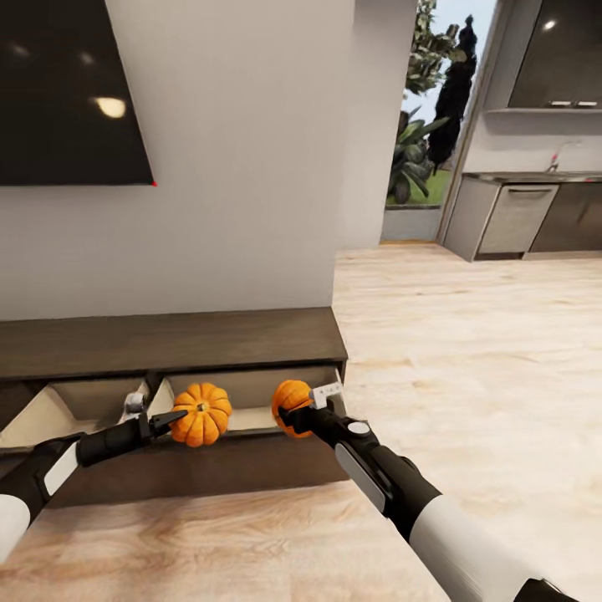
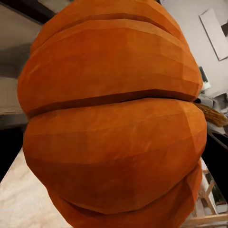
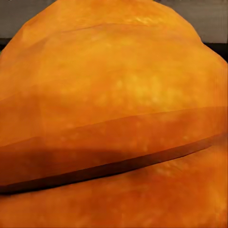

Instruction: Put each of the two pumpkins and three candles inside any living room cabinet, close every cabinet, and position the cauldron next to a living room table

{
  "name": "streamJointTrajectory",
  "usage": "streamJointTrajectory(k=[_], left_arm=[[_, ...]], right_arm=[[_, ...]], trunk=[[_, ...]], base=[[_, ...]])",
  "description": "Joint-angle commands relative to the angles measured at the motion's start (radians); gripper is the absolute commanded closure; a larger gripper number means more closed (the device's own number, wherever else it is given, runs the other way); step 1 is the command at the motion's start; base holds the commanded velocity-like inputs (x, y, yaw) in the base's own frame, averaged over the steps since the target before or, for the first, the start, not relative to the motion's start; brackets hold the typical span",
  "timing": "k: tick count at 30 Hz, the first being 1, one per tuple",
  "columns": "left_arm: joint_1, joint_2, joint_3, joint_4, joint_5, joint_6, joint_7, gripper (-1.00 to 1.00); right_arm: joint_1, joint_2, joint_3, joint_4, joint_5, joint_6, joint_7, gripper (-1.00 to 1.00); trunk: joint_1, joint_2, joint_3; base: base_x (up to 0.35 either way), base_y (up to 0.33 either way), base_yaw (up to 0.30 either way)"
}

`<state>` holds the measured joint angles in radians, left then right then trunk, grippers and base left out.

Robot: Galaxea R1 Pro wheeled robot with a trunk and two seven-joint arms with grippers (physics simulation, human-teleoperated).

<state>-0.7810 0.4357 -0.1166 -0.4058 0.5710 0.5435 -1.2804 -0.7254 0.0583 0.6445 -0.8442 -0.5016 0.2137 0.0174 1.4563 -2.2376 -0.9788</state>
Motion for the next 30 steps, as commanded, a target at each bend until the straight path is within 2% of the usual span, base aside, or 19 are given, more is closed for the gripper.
streamJointTrajectory(k=[1, 19, 24, 25, 26, 28, 30], left_arm=[[0.0, 0.0, 0.001, 0.0, 0.001, 0.0, -0.001, 1.0], [0.0, 0.0, 0.001, -0.002, 0.0, 0.0, -0.002, 1.0], [0.0, 0.0, 0.001, -0.014, 0.002, 0.0, -0.009, 1.0], [0.0, 0.0, 0.0, -0.015, 0.002, 0.001, -0.009, 1.0], [0.0, -0.001, 0.0, -0.016, 0.003, 0.001, -0.01, 1.0], [0.0, -0.002, 0.0, -0.019, 0.004, 0.001, -0.011, 1.0], [0.0, -0.014, 0.0, -0.037, 0.004, 0.001, -0.012, 1.0]], right_arm=[[0.0, -0.001, 0.0, -0.001, 0.0, -0.001, 0.001, 1.0], [0.0, -0.007, -0.002, -0.036, -0.011, -0.003, 0.011, 1.0], [0.0, -0.008, -0.003, -0.078, -0.016, 0.001, 0.065, 1.0], [0.0, -0.009, -0.003, -0.1, -0.032, 0.004, 0.07, 1.0], [0.001, -0.012, -0.003, -0.131, -0.101, 0.009, 0.072, 1.0], [0.001, -0.014, -0.003, -0.137, -0.121, 0.01, 0.073, 1.0], [0.0, -0.023, -0.006, -0.162, -0.139, 0.01, 0.076, 1.0]], trunk=[[0.0, 0.0, 0.0], [0.0, 0.0, -0.009], [0.0, 0.0, -0.01], [0.0, 0.0, -0.01], [0.0, 0.0, -0.01], [0.0, 0.0, -0.01], [0.0, 0.0, -0.01]], base=[[0.327, 0.015, 0.068], [0.297, 0.151, 0.11], [0.12, 0.059, 0.002], [0.018, 0.009, 0.0], [0.004, 0.002, 0.0], [0.002, 0.001, 0.0], [0.0, 0.0, 0.0]])
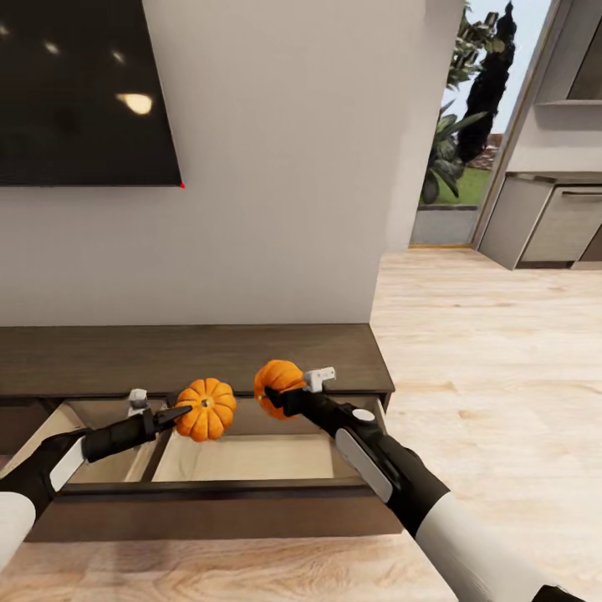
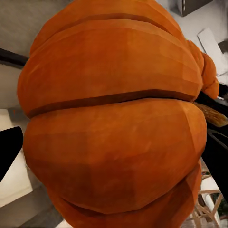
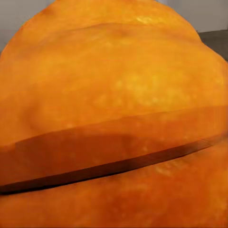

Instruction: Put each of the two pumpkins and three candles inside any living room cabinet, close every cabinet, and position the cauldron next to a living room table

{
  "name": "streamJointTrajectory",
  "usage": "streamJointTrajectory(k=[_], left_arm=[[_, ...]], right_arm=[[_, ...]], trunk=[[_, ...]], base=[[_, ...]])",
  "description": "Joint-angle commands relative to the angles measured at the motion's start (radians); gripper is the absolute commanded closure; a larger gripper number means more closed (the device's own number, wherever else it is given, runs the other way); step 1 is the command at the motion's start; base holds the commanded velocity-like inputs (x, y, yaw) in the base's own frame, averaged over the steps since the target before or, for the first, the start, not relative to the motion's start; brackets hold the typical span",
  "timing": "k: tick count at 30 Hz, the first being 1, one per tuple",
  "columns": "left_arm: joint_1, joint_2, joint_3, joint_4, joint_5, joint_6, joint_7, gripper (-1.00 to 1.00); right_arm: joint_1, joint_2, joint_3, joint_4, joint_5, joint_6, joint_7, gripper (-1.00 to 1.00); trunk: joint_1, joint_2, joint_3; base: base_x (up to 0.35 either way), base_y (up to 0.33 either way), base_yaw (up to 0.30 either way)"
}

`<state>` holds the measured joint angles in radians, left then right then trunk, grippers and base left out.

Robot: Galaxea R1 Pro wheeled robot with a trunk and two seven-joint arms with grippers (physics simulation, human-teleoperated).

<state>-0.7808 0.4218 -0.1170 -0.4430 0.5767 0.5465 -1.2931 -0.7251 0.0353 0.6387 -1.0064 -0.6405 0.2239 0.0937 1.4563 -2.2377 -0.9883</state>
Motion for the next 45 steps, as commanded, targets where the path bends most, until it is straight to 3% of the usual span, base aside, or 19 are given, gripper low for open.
streamJointTrajectory(k=[1, 3, 4, 5, 6, 10, 12, 17, 23, 27, 28, 31, 33, 35, 39, 45], left_arm=[[0.0, -0.005, 0.0, -0.033, -0.002, 0.0, 0.001, 1.0], [0.0, -0.027, -0.001, -0.038, -0.005, 0.004, 0.005, 1.0], [-0.001, -0.054, -0.004, -0.039, -0.009, 0.01, 0.011, 1.0], [-0.001, -0.064, -0.005, -0.04, -0.01, 0.012, 0.012, 1.0], [-0.005, -0.075, -0.005, -0.039, -0.012, 0.014, 0.016, 1.0], [-0.014, -0.082, -0.004, -0.05, -0.01, 0.014, 0.059, 1.0], [-0.015, -0.081, -0.002, -0.075, -0.008, 0.012, 0.066, 1.0], [-0.014, -0.077, -0.003, -0.117, -0.006, 0.012, 0.071, 1.0], [-0.014, -0.08, -0.005, -0.119, -0.007, 0.013, 0.073, 1.0], [-0.009, -0.103, -0.006, -0.081, -0.01, 0.011, 0.082, 1.0], [-0.005, -0.112, -0.011, -0.032, -0.012, 0.004, 0.081, 1.0], [-0.003, -0.13, -0.068, 0.025, -0.012, 0.0, 0.083, 1.0], [-0.003, -0.156, -0.126, 0.037, -0.012, -0.001, 0.084, 1.0], [-0.003, -0.206, -0.174, 0.043, -0.012, -0.002, 0.085, 1.0], [-0.003, -0.227, -0.187, 0.068, -0.012, -0.002, 0.085, 1.0], [-0.002, -0.228, -0.188, 0.119, -0.012, -0.033, 0.086, 1.0]], right_arm=[[0.001, -0.002, -0.003, 0.009, -0.065, 0.002, -0.001, 1.0], [0.0, -0.005, -0.004, 0.04, -0.108, 0.013, -0.001, 1.0], [-0.002, -0.006, -0.025, 0.087, -0.133, 0.041, -0.001, 1.0], [-0.003, -0.006, -0.047, 0.108, -0.139, 0.061, -0.002, 1.0], [-0.004, -0.006, -0.097, 0.135, -0.144, 0.1, 0.0, 1.0], [-0.005, -0.007, -0.244, 0.155, -0.145, 0.21, 0.007, 1.0], [-0.005, -0.007, -0.265, 0.149, -0.144, 0.225, 0.031, 1.0], [-0.005, -0.012, -0.274, 0.143, -0.137, 0.238, 0.155, 1.0], [-0.005, -0.013, -0.275, 0.15, -0.143, 0.241, 0.178, 1.0], [-0.005, -0.014, -0.277, 0.182, -0.147, 0.287, 0.18, 1.0], [-0.005, -0.017, -0.279, 0.223, -0.148, 0.302, 0.181, 1.0], [-0.005, -0.038, -0.28, 0.266, -0.15, 0.311, 0.183, 1.0], [-0.005, -0.048, -0.28, 0.29, -0.151, 0.327, 0.194, 1.0], [-0.005, -0.069, -0.28, 0.324, -0.15, 0.372, 0.26, 1.0], [-0.005, -0.088, -0.281, 0.389, -0.143, 0.391, 0.359, 1.0], [-0.005, -0.114, -0.28, 0.461, -0.136, 0.387, 0.455, 1.0]], trunk=[[0.0, 0.0, 0.0], [0.0, 0.0, 0.0], [0.0, 0.0, 0.0], [0.0, 0.0, 0.0], [0.0, 0.0, 0.0], [0.0, 0.0, 0.0], [0.0, 0.0, 0.0], [0.0, 0.0, 0.0], [0.0, 0.0, 0.0], [0.0, 0.0, 0.0], [0.0, 0.0, 0.0], [0.0, 0.0, 0.0], [0.0, 0.0, 0.0], [0.0, 0.0, 0.0], [0.0, 0.0, 0.0], [0.0, 0.0, 0.0]], base=[[0.0, 0.0, 0.0], [0.0, 0.0, 0.0], [0.0, 0.0, 0.0], [0.0, 0.0, 0.0], [0.0, 0.0, 0.0], [0.0, 0.0, 0.0], [0.0, 0.0, 0.0], [0.047, 0.047, 0.0], [0.223, 0.18, 0.0], [0.245, 0.188, 0.0], [0.064, 0.046, 0.0], [0.02, 0.015, 0.0], [0.067, 0.003, 0.0], [0.162, 0.001, 0.0], [0.19, 0.0, 0.0], [0.175, 0.0, 0.0]])
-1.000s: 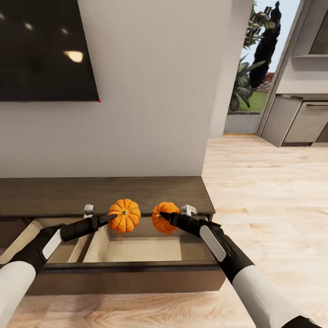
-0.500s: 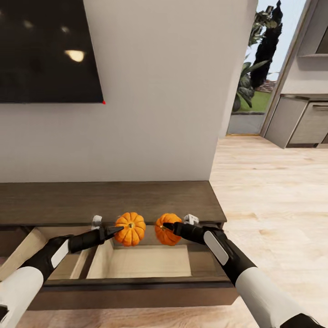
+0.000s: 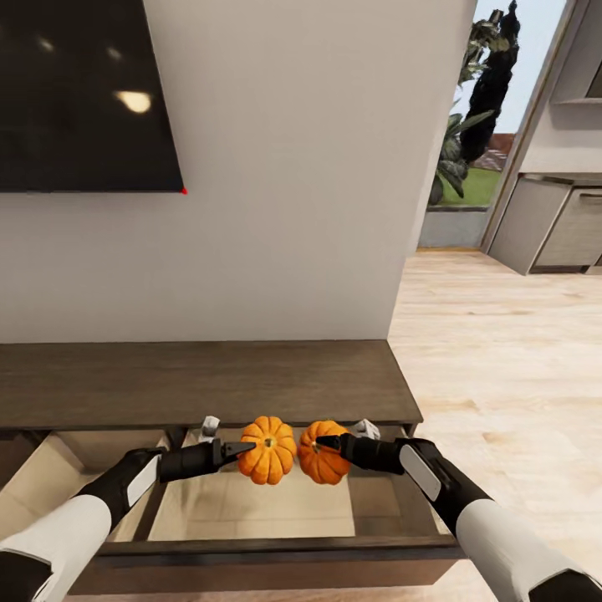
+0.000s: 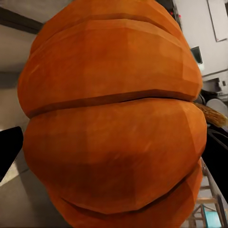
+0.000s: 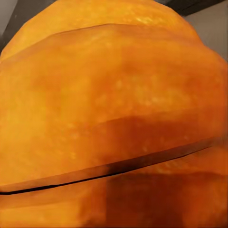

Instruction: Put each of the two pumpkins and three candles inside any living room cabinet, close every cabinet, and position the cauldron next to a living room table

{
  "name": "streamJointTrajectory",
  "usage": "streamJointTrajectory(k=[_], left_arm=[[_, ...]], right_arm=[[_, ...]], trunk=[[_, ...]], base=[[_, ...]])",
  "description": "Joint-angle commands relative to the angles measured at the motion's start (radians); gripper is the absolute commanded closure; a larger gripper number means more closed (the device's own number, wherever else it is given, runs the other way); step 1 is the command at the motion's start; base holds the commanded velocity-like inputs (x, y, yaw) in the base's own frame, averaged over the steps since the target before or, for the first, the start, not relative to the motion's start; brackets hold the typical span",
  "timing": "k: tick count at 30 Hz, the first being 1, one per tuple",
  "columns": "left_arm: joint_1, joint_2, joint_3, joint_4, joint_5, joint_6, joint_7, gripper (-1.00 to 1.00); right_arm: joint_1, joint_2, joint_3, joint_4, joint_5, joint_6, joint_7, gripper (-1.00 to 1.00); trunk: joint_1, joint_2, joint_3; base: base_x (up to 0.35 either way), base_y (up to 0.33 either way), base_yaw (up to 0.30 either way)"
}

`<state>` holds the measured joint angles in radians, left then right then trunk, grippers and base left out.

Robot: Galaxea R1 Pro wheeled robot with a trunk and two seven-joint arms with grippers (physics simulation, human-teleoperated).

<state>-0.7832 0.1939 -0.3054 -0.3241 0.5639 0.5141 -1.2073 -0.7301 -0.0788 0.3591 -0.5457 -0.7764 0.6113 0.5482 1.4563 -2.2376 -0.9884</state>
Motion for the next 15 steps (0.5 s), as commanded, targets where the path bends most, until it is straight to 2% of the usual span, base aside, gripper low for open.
streamJointTrajectory(k=[1, 3, 10, 13, 15], left_arm=[[0.0, 0.0, 0.0, 0.002, 0.001, -0.007, 0.0, 1.0], [0.0, 0.003, 0.0, 0.005, 0.001, -0.021, -0.001, 1.0], [0.001, 0.008, 0.0, 0.005, 0.001, -0.025, -0.002, 1.0], [0.0, 0.016, 0.0, 0.057, 0.002, -0.026, 0.012, 1.0], [0.0, 0.021, 0.001, 0.059, 0.002, -0.026, 0.013, 1.0]], right_arm=[[0.0, -0.002, 0.0, 0.004, 0.0, -0.001, 0.016, 1.0], [0.0, -0.01, 0.001, 0.01, 0.001, -0.002, 0.038, 1.0], [0.0, -0.02, 0.001, 0.013, 0.001, -0.002, 0.039, 1.0], [0.0, -0.018, 0.001, 0.024, 0.0, -0.003, 0.035, 1.0], [0.0, -0.018, 0.001, 0.024, 0.0, -0.003, 0.037, 1.0]], trunk=[[0.0, 0.0, 0.0], [0.0, 0.0, 0.0], [0.0, 0.0, 0.0], [0.0, 0.0, 0.0], [0.0, 0.0, 0.0]], base=[[0.07, 0.0, 0.0], [0.025, 0.0, 0.0], [0.003, 0.0, 0.0], [0.0, 0.0, 0.0], [0.0, 0.0, 0.0]])
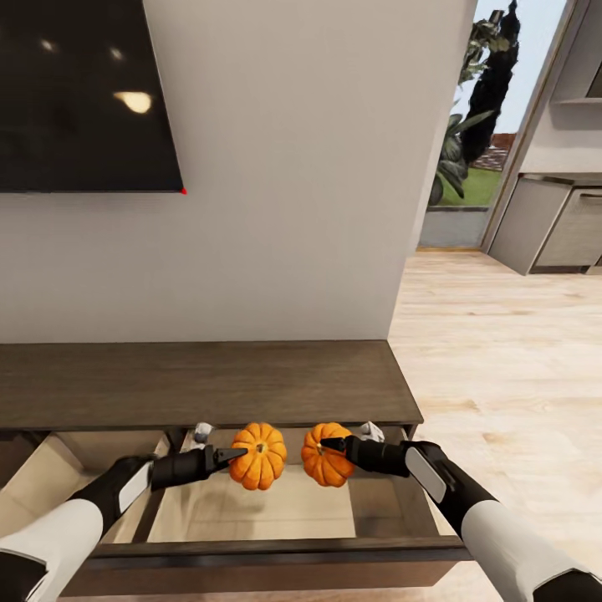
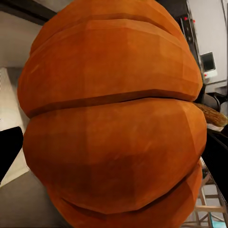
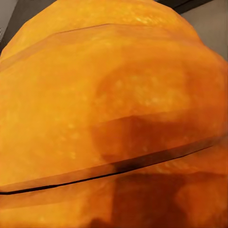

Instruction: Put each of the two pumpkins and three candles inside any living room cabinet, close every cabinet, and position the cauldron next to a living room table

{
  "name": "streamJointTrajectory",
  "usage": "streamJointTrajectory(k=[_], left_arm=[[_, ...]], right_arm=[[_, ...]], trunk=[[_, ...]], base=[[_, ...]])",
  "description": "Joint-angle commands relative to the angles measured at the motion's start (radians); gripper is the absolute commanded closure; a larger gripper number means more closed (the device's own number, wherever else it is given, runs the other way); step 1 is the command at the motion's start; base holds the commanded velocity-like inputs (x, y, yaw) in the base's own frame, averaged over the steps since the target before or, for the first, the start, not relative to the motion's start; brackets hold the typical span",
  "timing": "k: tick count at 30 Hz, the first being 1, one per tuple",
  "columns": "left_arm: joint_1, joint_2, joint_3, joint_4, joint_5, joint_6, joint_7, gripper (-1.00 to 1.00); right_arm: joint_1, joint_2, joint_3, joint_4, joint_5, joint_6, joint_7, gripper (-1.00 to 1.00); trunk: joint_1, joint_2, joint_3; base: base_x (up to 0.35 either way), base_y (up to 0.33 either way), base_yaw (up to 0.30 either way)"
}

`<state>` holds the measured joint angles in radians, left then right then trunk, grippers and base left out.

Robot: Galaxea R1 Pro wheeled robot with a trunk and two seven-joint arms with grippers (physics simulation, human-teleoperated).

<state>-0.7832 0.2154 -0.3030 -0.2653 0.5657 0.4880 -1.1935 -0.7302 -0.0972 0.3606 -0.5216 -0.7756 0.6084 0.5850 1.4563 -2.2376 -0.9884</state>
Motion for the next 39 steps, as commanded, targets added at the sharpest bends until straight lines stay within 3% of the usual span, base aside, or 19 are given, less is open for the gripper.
streamJointTrajectory(k=[1, 7, 8, 10, 39], left_arm=[[0.0, 0.003, 0.001, 0.001, 0.001, 0.0, 0.0, 1.0], [-0.001, 0.005, 0.005, 0.001, 0.003, 0.0, 0.0, 1.0], [-0.001, 0.021, 0.007, 0.0, 0.005, 0.0, 0.0, 1.0], [-0.001, 0.026, 0.008, 0.0, 0.006, 0.001, 0.0, 1.0], [-0.001, 0.03, 0.009, -0.005, 0.01, 0.0, -0.009, 1.0]], right_arm=[[0.0, 0.0, 0.0, 0.0, -0.001, 0.001, 0.003, 1.0], [0.0, 0.0, 0.0, -0.003, 0.001, 0.0, -0.001, 1.0], [0.0, 0.0, -0.001, 0.001, -0.001, 0.001, -0.003, 1.0], [0.0, 0.002, -0.002, 0.015, -0.002, 0.002, -0.008, 1.0], [0.0, 0.002, -0.003, 0.026, -0.004, 0.002, -0.008, 1.0]], trunk=[[0.0, 0.0, 0.0], [0.0, 0.0, 0.0], [0.0, 0.0, -0.002], [0.0, 0.0, -0.005], [0.0, 0.0, -0.05]], base=[[0.0, 0.0, 0.0], [0.0, 0.0, 0.0], [0.0, 0.0, 0.0], [0.0, 0.0, 0.0], [0.0, 0.0, 0.0]])
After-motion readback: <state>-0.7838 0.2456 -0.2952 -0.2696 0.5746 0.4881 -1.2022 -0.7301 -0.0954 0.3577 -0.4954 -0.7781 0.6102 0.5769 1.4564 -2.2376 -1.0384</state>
